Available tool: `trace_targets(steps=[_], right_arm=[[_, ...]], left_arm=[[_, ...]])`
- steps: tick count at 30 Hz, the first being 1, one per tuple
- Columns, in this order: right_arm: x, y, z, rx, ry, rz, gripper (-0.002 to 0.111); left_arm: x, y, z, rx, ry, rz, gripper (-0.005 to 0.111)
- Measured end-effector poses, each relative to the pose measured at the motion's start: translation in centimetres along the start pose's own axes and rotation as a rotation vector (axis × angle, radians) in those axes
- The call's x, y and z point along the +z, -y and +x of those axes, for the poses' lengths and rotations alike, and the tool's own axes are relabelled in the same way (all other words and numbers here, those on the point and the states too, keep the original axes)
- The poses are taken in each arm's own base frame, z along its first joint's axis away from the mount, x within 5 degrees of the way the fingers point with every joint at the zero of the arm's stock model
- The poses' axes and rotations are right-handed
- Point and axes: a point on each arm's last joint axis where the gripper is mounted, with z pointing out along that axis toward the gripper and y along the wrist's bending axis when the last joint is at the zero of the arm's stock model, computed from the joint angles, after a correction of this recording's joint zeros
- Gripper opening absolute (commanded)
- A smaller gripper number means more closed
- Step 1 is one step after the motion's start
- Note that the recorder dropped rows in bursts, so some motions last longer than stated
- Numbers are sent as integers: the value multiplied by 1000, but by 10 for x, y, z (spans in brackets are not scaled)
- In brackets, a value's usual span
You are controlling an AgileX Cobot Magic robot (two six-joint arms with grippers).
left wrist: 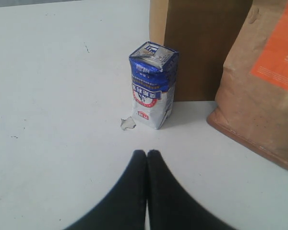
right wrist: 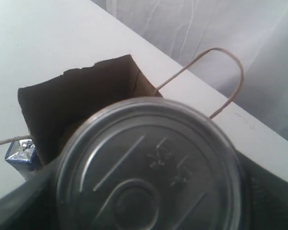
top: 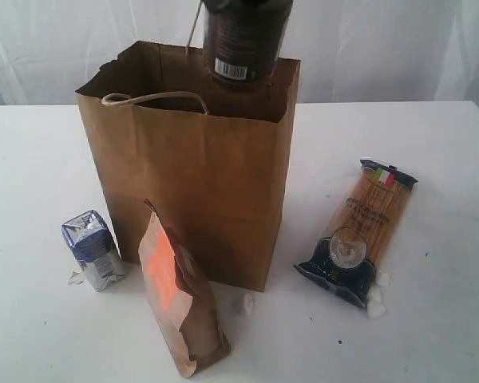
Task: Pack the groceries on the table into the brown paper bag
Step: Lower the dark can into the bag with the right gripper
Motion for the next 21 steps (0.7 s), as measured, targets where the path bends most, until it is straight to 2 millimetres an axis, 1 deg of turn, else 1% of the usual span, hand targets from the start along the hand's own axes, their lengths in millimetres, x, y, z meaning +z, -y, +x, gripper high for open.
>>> trace_targets(steps=[4, 11, 14, 21], right_arm=[[26, -3, 6, -16, -60, -19, 0], [62, -4, 20, -45, -185, -19, 0], [75, -5, 26, -51, -220, -20, 0], [97, -5, 36, -69, -285, -18, 0]], left_arm=[[0, 0, 0, 0, 0, 0, 1], [0, 0, 0, 0, 0, 0, 1], [0, 0, 0, 0, 0, 0, 1], [0, 0, 0, 0, 0, 0, 1]])
